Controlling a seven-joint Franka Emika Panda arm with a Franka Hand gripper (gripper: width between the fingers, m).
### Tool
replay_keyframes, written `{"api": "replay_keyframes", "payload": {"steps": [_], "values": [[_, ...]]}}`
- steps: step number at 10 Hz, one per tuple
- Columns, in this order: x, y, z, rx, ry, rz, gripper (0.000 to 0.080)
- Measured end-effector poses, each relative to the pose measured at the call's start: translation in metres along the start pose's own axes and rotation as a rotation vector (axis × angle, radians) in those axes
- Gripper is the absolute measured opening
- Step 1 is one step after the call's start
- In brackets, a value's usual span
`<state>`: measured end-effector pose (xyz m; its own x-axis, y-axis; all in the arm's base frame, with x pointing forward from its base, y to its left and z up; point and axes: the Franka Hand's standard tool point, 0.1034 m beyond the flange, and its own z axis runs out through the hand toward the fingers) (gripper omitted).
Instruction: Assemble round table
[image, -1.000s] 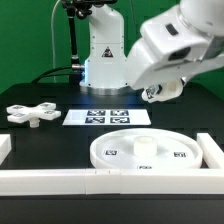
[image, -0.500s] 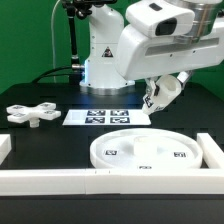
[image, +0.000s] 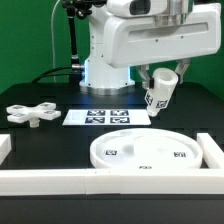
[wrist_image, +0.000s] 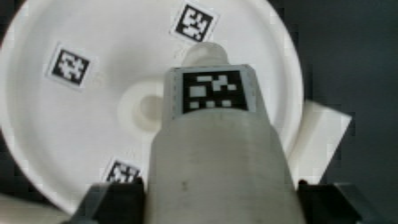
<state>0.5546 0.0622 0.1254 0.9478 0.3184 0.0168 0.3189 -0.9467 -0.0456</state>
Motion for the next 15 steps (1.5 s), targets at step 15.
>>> {"api": "replay_keyframes", "payload": {"steps": [15], "values": [[-0.005, 0.016, 0.02, -0.127, 0.398, -0.052, 0.0409]]}}
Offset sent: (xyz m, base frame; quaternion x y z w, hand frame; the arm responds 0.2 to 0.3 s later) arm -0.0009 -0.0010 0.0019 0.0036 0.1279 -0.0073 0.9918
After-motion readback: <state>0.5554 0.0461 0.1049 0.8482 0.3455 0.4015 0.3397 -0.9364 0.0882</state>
